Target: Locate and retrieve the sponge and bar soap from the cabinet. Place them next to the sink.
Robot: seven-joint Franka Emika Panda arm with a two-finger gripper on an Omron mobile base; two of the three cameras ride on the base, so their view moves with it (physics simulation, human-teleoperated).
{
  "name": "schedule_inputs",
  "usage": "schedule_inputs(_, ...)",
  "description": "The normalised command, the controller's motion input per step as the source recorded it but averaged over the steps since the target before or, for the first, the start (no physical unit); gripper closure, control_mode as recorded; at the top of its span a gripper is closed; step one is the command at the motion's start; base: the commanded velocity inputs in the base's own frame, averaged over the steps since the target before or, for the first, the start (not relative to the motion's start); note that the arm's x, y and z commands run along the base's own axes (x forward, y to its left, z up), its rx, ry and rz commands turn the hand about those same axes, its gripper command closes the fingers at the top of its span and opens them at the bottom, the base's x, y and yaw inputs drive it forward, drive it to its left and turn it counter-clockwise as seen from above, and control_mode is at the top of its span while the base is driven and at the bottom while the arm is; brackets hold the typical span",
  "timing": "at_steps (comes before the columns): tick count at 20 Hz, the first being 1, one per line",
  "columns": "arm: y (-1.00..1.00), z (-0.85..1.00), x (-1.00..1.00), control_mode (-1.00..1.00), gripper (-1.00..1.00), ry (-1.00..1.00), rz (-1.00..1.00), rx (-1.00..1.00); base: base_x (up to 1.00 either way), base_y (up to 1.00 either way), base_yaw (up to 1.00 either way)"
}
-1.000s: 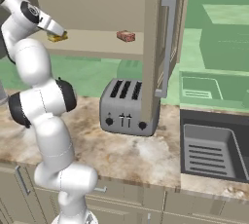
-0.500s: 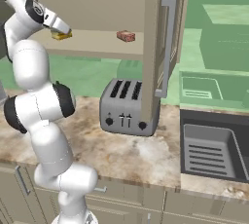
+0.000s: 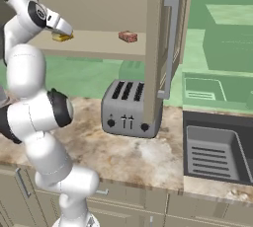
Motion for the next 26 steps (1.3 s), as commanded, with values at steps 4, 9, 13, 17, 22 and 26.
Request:
schedule_inputs(4, -0.17, 0.08, -0.31, -1.0, 1.0, -0.07, 0.1, 0.0, 0.0, 0.0, 0.0)
schedule_inputs(9, -0.17, 0.15, -0.4, -1.0, 1.0, -0.09, 0.12, 0.0, 0.0, 0.0, 0.0)
schedule_inputs(13, -0.25, 0.18, -0.58, -1.0, 1.0, -0.08, 0.1, 0.01, 0.0, 0.0, 0.0)
schedule_inputs(17, -0.27, 0.13, -0.64, -1.0, 1.0, -0.02, 0.06, 0.0, 0.0, 0.0, 0.0)
schedule_inputs(22, -0.38, 0.13, -0.58, -1.0, 1.0, 0.04, 0.01, 0.0, 0.0, 0.0, 0.0)
schedule_inputs(26, -0.42, 0.09, -0.68, -1.0, 1.0, 0.05, 0.0, 0.0, 0.0, 0.0, 0.0)
